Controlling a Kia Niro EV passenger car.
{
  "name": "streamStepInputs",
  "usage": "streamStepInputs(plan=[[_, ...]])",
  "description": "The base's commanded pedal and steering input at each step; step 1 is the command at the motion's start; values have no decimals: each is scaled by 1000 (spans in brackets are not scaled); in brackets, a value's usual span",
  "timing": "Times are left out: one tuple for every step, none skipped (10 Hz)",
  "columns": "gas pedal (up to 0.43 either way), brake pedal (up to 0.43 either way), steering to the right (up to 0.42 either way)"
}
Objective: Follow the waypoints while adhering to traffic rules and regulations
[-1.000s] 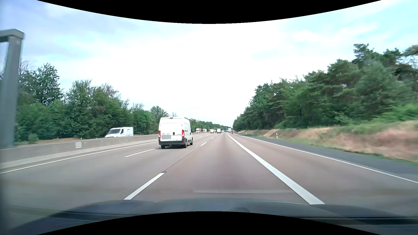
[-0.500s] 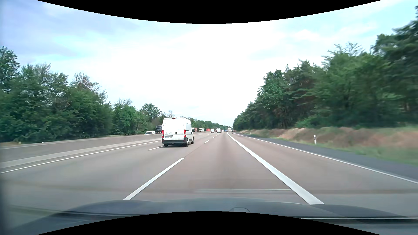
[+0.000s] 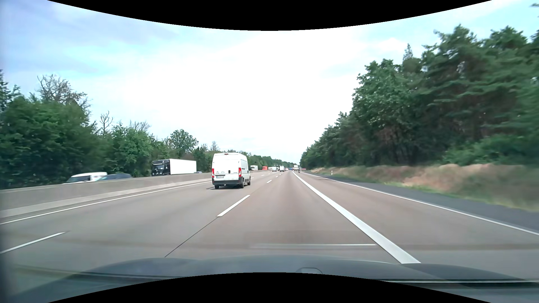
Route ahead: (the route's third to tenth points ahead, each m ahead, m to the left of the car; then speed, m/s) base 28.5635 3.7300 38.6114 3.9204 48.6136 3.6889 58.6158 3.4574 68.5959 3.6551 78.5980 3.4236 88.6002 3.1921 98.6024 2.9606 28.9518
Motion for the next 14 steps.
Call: streamStepInputs(plan=[[130, 0, -4], [130, 0, -4], [130, 0, -4], [130, 0, -4], [130, 0, -4], [130, 0, -4], [130, 0, -4], [130, 0, -4], [130, 0, -4], [130, 0, -3], [130, 0, -3], [130, 0, -3], [130, 0, -2], [130, 0, -2]])
